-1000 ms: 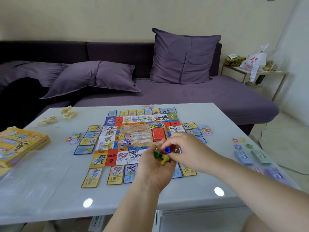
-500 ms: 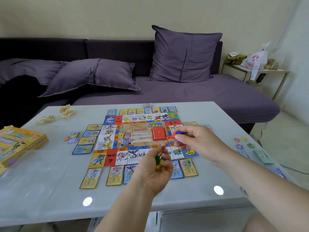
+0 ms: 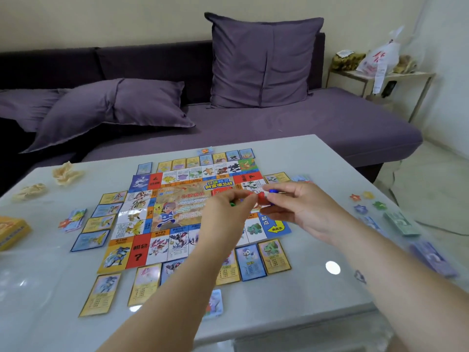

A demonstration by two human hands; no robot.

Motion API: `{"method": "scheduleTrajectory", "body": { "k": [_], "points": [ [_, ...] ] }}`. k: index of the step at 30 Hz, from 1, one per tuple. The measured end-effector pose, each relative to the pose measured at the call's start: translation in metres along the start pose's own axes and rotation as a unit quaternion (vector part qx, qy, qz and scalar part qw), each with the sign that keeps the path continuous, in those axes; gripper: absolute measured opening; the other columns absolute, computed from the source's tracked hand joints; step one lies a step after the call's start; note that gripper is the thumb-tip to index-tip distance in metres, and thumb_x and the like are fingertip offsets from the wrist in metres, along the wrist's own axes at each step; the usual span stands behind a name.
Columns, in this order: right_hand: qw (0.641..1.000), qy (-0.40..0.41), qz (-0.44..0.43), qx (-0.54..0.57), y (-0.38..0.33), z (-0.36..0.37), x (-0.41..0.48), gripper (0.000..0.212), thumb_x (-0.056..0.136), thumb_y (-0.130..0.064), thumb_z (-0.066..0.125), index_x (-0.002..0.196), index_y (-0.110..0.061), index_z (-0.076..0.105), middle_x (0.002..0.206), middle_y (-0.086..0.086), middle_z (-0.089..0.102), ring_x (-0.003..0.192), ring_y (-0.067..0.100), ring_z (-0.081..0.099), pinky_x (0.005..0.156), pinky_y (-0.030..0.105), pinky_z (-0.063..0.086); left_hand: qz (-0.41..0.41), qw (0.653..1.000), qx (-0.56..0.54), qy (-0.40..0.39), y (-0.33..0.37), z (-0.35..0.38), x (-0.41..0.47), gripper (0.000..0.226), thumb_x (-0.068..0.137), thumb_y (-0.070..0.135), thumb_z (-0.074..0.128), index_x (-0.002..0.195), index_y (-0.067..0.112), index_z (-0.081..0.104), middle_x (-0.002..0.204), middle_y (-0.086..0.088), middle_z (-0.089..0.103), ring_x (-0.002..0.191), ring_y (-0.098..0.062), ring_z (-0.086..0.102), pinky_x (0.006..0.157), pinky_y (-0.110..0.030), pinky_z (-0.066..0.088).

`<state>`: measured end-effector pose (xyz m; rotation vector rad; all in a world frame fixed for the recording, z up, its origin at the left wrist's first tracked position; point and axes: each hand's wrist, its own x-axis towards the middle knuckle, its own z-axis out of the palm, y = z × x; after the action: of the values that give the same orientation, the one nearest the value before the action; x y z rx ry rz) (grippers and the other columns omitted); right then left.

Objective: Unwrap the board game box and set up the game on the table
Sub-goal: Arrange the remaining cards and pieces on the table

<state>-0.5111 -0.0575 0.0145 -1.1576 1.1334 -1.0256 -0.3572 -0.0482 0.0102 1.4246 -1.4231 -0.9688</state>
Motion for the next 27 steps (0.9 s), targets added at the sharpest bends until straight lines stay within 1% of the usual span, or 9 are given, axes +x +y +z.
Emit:
{"method": "scheduleTrajectory", "body": {
  "k": [2,4,7,10,13,17,19,22,27],
  "points": [
    [0.996,0.065,0.000,-0.053,0.004,-0.018,0.011,0.025,0.090,-0.004,0.059,0.114,-0.011,0.054,0.082,0.007,0.072,0.068,0.018,0.069,0.063,0.022,0.058,0.037,0.994,0.099,-0.021,-0.003,0.005,0.019,0.011,0.090,0.030,0.060,0.091,0.021,0.067,0.060,0.004,0.049,0.039,-0.005,0.034,0.038,-0.016,0.029],
    [0.988,0.098,0.005,-0.122,0.011,-0.032,0.018,0.023,0.089,-0.003,0.060,0.108,-0.005,0.047,0.080,0.011,0.068,0.061,0.019,0.064,0.058,0.022,0.055,0.058,0.967,0.238,-0.077,-0.005,0.014,0.037,0.014,0.091,0.033,0.059,0.096,0.022,0.066,0.066,0.007,0.049,0.045,-0.006,0.040,0.040,-0.016,0.030],
    [0.948,0.060,-0.006,-0.313,0.027,-0.038,0.029,0.015,0.088,-0.012,0.064,0.095,-0.010,0.051,0.073,0.004,0.064,0.059,0.012,0.058,0.055,0.018,0.045,0.072,0.912,0.379,-0.138,-0.006,0.033,0.057,0.020,0.093,0.034,0.056,0.107,0.024,0.065,0.084,0.005,0.053,0.058,-0.004,0.047,0.046,-0.015,0.035],
    [0.892,0.030,-0.043,-0.448,0.037,-0.040,0.040,0.015,0.088,-0.019,0.064,0.101,-0.011,0.066,0.076,-0.004,0.057,0.068,0.010,0.052,0.052,0.008,0.033,0.086,0.869,0.455,-0.175,-0.010,0.050,0.070,0.024,0.094,0.032,0.054,0.113,0.023,0.065,0.111,0.000,0.062,0.090,-0.014,0.059,0.071,-0.023,0.047],
    [0.872,0.010,-0.035,-0.489,0.039,-0.040,0.046,0.021,0.090,-0.014,0.059,0.108,-0.011,0.070,0.092,0.005,0.065,0.077,0.012,0.049,0.052,0.009,0.031,0.083,0.850,0.482,-0.198,-0.014,0.059,0.078,0.026,0.094,0.031,0.054,0.116,0.021,0.064,0.118,-0.003,0.063,0.104,-0.019,0.059,0.082,-0.028,0.048],
    [0.862,0.009,0.003,-0.507,0.045,-0.039,0.048,0.027,0.088,-0.012,0.061,0.113,-0.013,0.069,0.111,0.005,0.068,0.096,0.018,0.060,0.074,0.019,0.041,0.078,0.833,0.502,-0.221,-0.015,0.067,0.083,0.027,0.095,0.028,0.053,0.118,0.020,0.063,0.122,-0.005,0.061,0.107,-0.021,0.058,0.089,-0.030,0.045],
    [0.856,0.011,0.012,-0.517,0.049,-0.037,0.051,0.025,0.086,-0.011,0.060,0.108,-0.013,0.071,0.101,0.007,0.069,0.090,0.020,0.061,0.073,0.022,0.045,0.079,0.835,0.500,-0.218,-0.017,0.068,0.084,0.024,0.094,0.028,0.055,0.115,0.020,0.064,0.118,-0.005,0.062,0.106,-0.021,0.058,0.092,-0.031,0.043],
    [0.843,0.025,0.010,-0.537,0.050,-0.034,0.051,0.014,0.083,-0.010,0.059,0.087,-0.013,0.072,0.078,0.012,0.063,0.073,0.023,0.054,0.058,0.024,0.040,0.080,0.840,0.493,-0.213,-0.022,0.068,0.084,0.020,0.093,0.026,0.057,0.111,0.022,0.064,0.114,-0.004,0.062,0.102,-0.020,0.058,0.088,-0.030,0.044],
    [0.857,0.055,0.009,-0.513,0.053,-0.032,0.052,0.011,0.081,-0.015,0.065,0.090,-0.014,0.073,0.087,0.007,0.070,0.082,0.021,0.063,0.069,0.027,0.048,0.077,0.853,0.470,-0.211,-0.023,0.067,0.084,0.020,0.092,0.026,0.056,0.110,0.021,0.066,0.114,-0.004,0.061,0.099,-0.020,0.059,0.080,-0.030,0.049]
  ]
}}
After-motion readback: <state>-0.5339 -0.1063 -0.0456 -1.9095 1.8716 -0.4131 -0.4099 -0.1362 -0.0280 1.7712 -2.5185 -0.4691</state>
